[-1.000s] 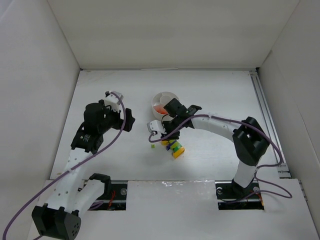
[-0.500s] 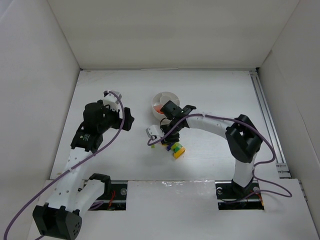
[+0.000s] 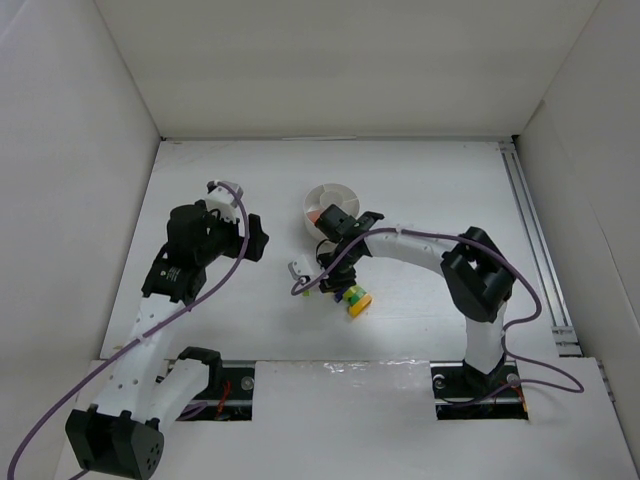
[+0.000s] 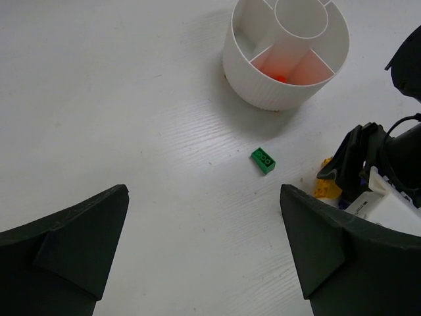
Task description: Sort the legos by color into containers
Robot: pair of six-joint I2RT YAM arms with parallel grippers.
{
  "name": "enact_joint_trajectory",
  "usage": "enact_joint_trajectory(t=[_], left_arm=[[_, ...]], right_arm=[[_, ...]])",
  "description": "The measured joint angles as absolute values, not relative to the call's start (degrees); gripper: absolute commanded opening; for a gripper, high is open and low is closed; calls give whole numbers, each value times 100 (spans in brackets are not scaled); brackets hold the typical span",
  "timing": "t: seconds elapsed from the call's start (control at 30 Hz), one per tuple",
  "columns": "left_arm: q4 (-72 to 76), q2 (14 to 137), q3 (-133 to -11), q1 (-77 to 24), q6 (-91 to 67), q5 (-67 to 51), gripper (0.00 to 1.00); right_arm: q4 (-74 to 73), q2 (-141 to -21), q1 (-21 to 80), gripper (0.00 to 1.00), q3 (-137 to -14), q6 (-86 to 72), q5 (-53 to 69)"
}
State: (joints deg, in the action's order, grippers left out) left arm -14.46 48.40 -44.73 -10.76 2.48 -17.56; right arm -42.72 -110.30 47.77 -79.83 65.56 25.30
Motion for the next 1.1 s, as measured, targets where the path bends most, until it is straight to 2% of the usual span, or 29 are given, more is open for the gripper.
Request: enact_joint_trajectory(t=[0.07, 0.2, 0.37, 0.6, 0.77, 1.1], left_arm=[[-1444, 4858, -4473, -1076, 248, -1756, 98], [-1444, 4871, -4473, -1076, 246, -1750, 98], [-1439, 4871, -4473, -1076, 178, -1741, 100], [-1439, 4858, -4471, -1076, -152, -1712, 100], [-1391, 4639, -4346, -1076, -486, -1745, 100], [-1035, 3905, -3763, -1076, -1057, -2294, 100]], right_arm=[[-4303, -11034, 4803, 52, -7983, 6622, 2484], [-4309, -11074, 4838, 46, -7983, 6702, 2443], [-4311, -11227, 4847, 28, -8020, 6742, 2377], [-4307, -11227, 4847, 15, -8031, 6676, 2349], [-4130, -11196, 4845, 12, -8038, 6082, 2324], [-3774, -10829, 4412, 8, -8812, 3846, 2469]])
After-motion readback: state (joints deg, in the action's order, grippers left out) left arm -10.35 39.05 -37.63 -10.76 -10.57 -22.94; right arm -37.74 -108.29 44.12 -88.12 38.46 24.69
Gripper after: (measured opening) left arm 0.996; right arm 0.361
